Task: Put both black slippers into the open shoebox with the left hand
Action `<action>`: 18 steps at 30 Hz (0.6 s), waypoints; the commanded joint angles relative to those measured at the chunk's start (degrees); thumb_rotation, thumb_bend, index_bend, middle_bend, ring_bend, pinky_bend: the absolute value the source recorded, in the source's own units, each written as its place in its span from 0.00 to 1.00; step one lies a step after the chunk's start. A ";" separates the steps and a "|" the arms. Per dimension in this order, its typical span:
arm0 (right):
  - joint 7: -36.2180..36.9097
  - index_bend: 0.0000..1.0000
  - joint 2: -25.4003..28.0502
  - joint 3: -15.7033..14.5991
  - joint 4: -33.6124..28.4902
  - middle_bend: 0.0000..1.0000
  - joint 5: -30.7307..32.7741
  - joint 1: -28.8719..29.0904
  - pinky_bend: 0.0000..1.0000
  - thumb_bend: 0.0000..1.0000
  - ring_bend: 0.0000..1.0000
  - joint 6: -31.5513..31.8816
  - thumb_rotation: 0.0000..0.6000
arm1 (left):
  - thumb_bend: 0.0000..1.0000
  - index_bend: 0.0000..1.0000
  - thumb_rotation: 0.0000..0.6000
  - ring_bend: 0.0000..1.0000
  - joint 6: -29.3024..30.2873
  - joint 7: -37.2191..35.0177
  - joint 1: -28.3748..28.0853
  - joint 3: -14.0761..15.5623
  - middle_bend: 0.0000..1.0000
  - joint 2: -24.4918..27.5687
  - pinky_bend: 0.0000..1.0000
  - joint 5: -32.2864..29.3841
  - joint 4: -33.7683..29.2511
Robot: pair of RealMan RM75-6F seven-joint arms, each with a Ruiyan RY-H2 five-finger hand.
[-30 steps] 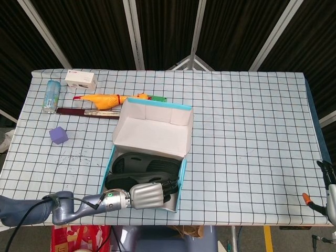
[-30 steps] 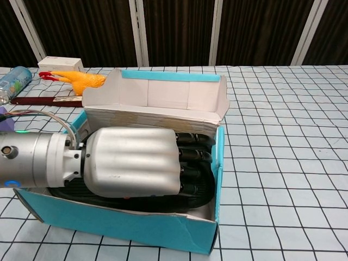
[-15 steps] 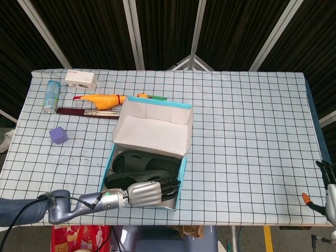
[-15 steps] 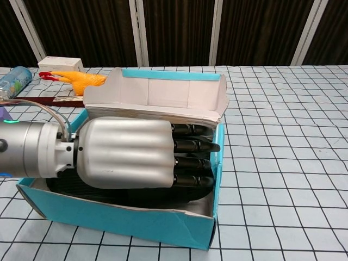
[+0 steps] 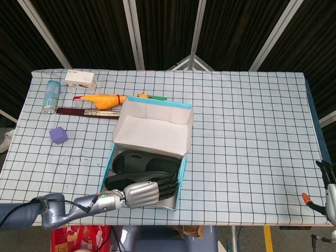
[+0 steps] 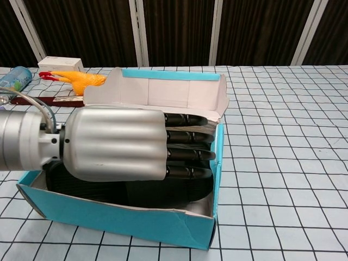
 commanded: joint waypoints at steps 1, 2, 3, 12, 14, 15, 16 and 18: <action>-0.11 0.12 -0.02 -0.01 -0.04 0.12 0.05 0.05 0.14 0.25 0.17 -0.11 1.00 | 0.13 0.02 0.96 0.00 -1.41 4.10 1.68 -0.18 0.02 3.89 0.02 -1.89 -4.55; -0.17 0.12 -0.03 -0.03 -0.06 0.12 0.02 0.07 0.14 0.25 0.17 -0.13 1.00 | 0.13 0.01 0.96 0.00 -1.69 5.20 2.23 -0.19 0.02 5.03 0.02 -2.58 -5.85; -0.26 0.12 -0.03 -0.05 -0.09 0.12 -0.02 0.07 0.14 0.25 0.17 -0.12 1.00 | 0.13 0.01 0.96 0.00 -2.05 6.49 2.83 -0.18 0.02 6.21 0.02 -3.36 -7.14; -0.94 0.12 -0.19 -0.09 -0.40 0.12 0.02 0.06 0.14 0.25 0.17 0.01 1.00 | 0.14 0.02 0.99 0.00 7.61 13.18 11.73 -0.92 0.08 18.83 0.02 -7.15 -19.87; -0.96 0.12 -0.22 -0.06 -0.43 0.12 0.03 0.06 0.14 0.25 0.17 0.04 1.00 | 0.14 0.04 1.00 0.00 12.90 15.90 16.25 -0.54 0.09 22.51 0.02 -8.87 -24.00; -0.95 0.12 -0.22 -0.07 -0.43 0.12 0.00 0.08 0.14 0.25 0.17 0.02 1.00 | 0.14 0.05 1.00 0.00 16.01 17.00 18.68 -0.23 0.09 23.97 0.01 -9.41 -25.65; -0.91 0.12 -0.20 -0.09 -0.43 0.12 -0.06 0.10 0.14 0.25 0.17 -0.02 1.00 | 0.14 0.04 1.00 0.00 19.50 17.85 21.27 0.12 0.10 25.25 0.01 -9.75 -26.94; -0.77 0.12 -0.19 -0.14 -0.39 0.12 -0.40 0.14 0.14 0.25 0.17 0.04 1.00 | 0.16 0.04 1.00 0.00 27.86 15.97 26.94 1.24 0.12 26.71 0.01 -9.43 -28.10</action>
